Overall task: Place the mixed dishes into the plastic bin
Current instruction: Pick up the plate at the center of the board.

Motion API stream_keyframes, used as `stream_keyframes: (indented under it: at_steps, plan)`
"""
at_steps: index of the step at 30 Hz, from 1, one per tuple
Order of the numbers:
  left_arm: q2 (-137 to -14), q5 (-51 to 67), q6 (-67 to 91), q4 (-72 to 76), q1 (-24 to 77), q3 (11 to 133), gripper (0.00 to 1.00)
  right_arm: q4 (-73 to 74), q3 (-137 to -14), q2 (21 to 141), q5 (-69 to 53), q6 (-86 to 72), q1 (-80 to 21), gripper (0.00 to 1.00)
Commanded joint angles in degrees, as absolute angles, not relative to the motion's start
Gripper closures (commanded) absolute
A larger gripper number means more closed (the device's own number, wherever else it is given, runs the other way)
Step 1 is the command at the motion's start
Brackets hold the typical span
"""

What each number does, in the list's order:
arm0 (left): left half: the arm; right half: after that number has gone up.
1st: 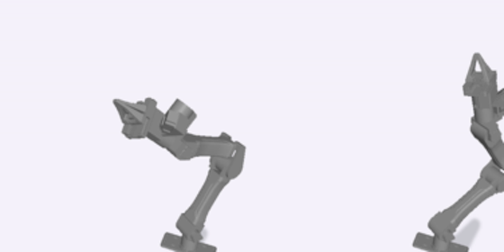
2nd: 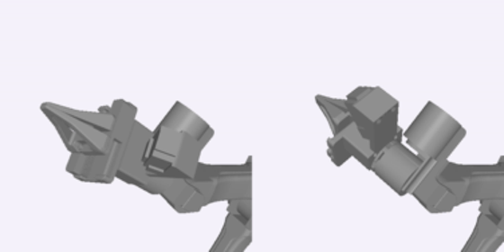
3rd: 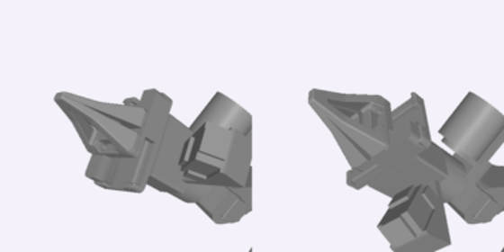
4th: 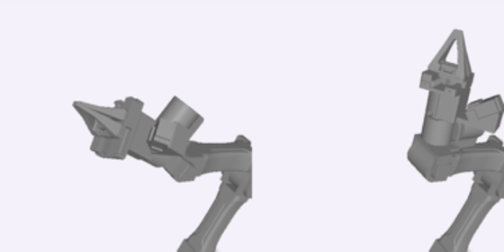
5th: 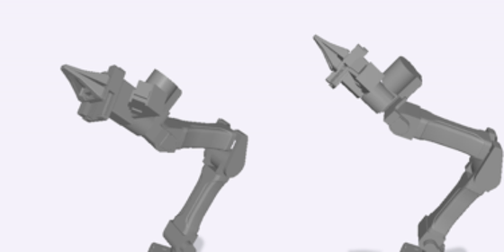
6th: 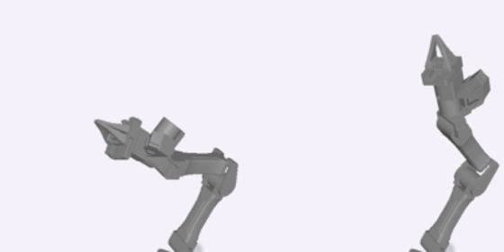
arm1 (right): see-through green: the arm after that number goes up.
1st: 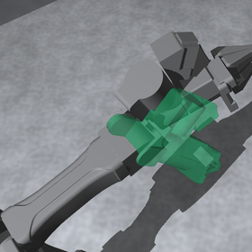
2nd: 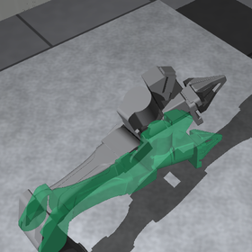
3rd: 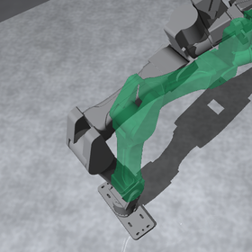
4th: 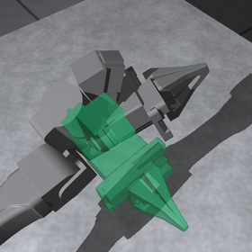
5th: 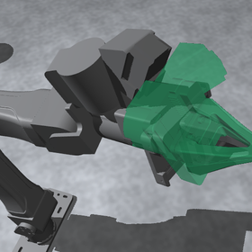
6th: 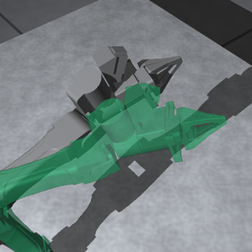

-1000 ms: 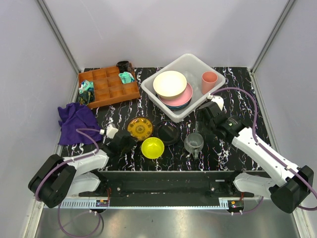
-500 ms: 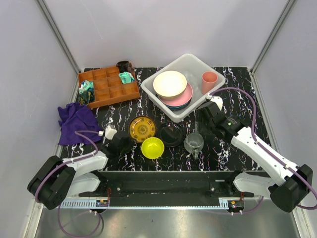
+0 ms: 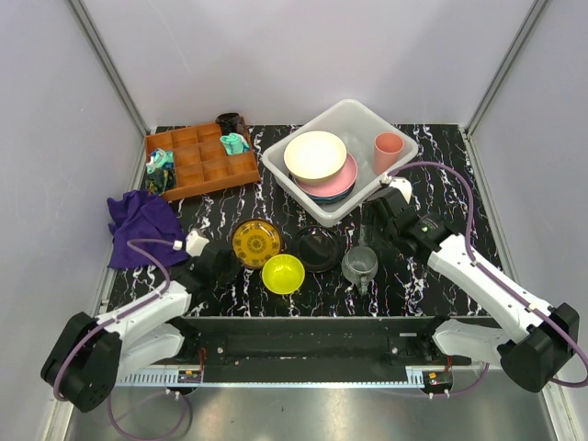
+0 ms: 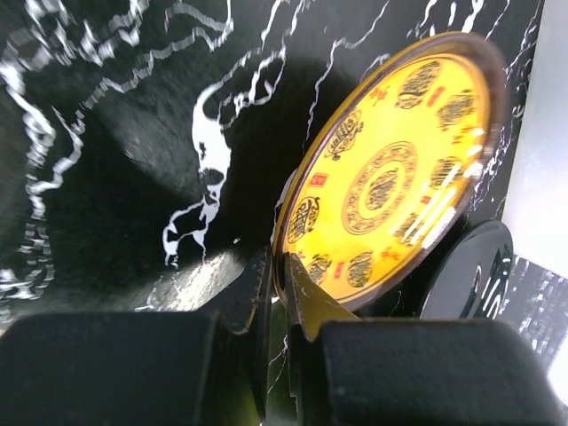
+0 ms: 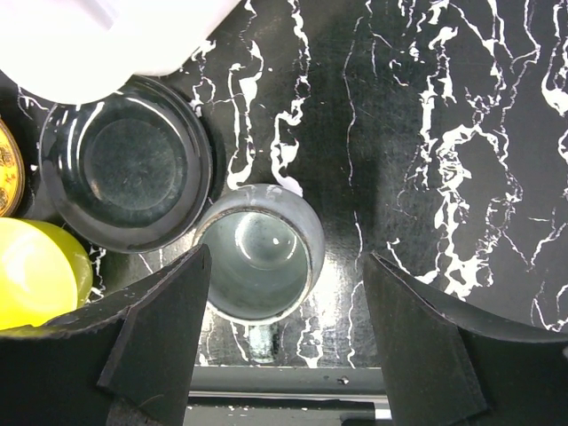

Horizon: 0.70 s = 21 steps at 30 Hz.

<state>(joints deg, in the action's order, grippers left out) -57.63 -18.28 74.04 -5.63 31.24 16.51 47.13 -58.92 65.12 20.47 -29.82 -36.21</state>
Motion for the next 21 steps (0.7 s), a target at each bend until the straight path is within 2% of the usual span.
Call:
stream_keyframes:
  at_steps: [1,11,21]
  plan:
    - [-54.1,-22.3,67.8,-15.0,29.9,21.8,1.00,44.1,-59.7,65.6,19.9,-29.8,-35.9,0.22]
    - [-50.5,-20.4,61.5,-19.2,28.8,28.7,1.00,39.0,-60.8,65.5,11.7,-27.2,-36.0,0.18]
    - [-47.2,-16.9,60.8,-19.3,27.3,31.1,1.00,31.9,-59.4,67.8,-1.7,-28.1,-35.9,0.17]
